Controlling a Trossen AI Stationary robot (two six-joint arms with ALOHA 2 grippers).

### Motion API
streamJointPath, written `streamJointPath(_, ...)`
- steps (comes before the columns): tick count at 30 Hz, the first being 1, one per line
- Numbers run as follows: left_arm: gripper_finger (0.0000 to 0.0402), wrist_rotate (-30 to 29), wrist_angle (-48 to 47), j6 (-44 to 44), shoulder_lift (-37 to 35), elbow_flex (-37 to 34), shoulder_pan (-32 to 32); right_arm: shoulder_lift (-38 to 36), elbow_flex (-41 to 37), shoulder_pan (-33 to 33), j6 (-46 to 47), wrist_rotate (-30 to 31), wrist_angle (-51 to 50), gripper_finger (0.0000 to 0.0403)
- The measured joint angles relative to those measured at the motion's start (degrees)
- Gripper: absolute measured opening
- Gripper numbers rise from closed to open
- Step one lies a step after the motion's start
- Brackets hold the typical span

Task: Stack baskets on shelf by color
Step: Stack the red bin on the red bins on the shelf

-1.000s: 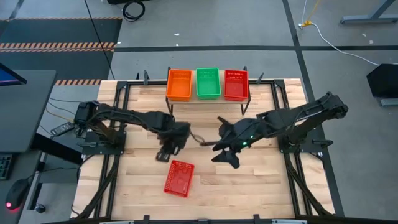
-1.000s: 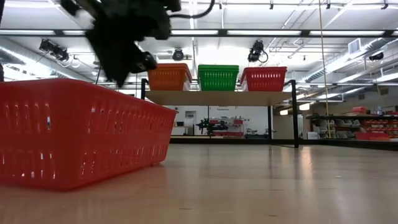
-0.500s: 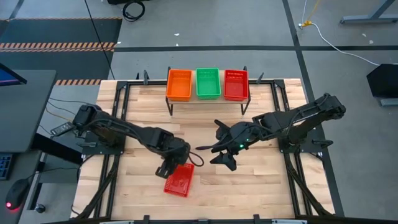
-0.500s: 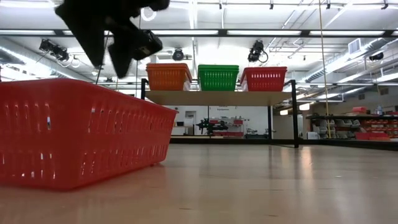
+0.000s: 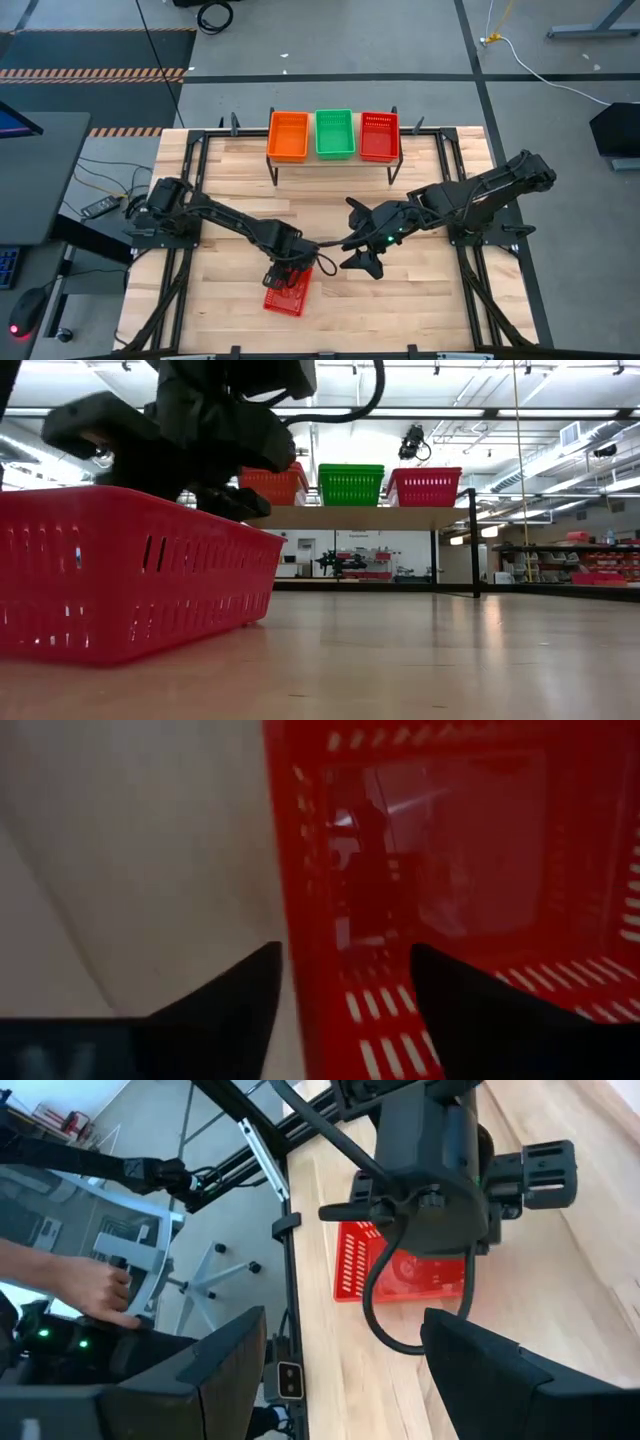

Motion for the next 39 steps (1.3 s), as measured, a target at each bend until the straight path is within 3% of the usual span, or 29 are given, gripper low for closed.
streamJointPath(3, 0.0179, -1.06, 3.03, -1.42, 0.36, 0.00, 0.67, 0.00, 0.00, 0.11, 0.38, -0.02, -0.43, 0.0269)
streamJointPath(10, 0.0016, -1.14, 7.61, -5.67, 0.36, 0.01, 4.21, -0.02, 0.00, 0.23, 2.03, -0.44, -0.50, 0.0269)
streamJointPath(17, 0.0008, -2.87, 9.73, -7.04, 0.36, 0.02, 9.36, -0.04, 0.00, 2.05, 2.99, -1.25, -1.24, 0.0269)
streamJointPath(25, 0.0006, -3.24, 13.97, -10.81, 0.36, 0.02, 16.89, 1.15, 0.10, 3.88, -4.38, 4.94, -1.18, 0.0269)
streamJointPath(34, 0.0006, 0.18, 16.22, -14.85, 0.36, 0.02, 20.39, 12.43, 0.05, 2.95, -25.38, 6.21, -3.61, 0.0269)
streamJointPath(39, 0.0006, 0.47, 15.79, -14.91, 0.36, 0.02, 19.46, 18.85, 0.04, 1.04, -27.29, 5.97, -4.36, 0.0269)
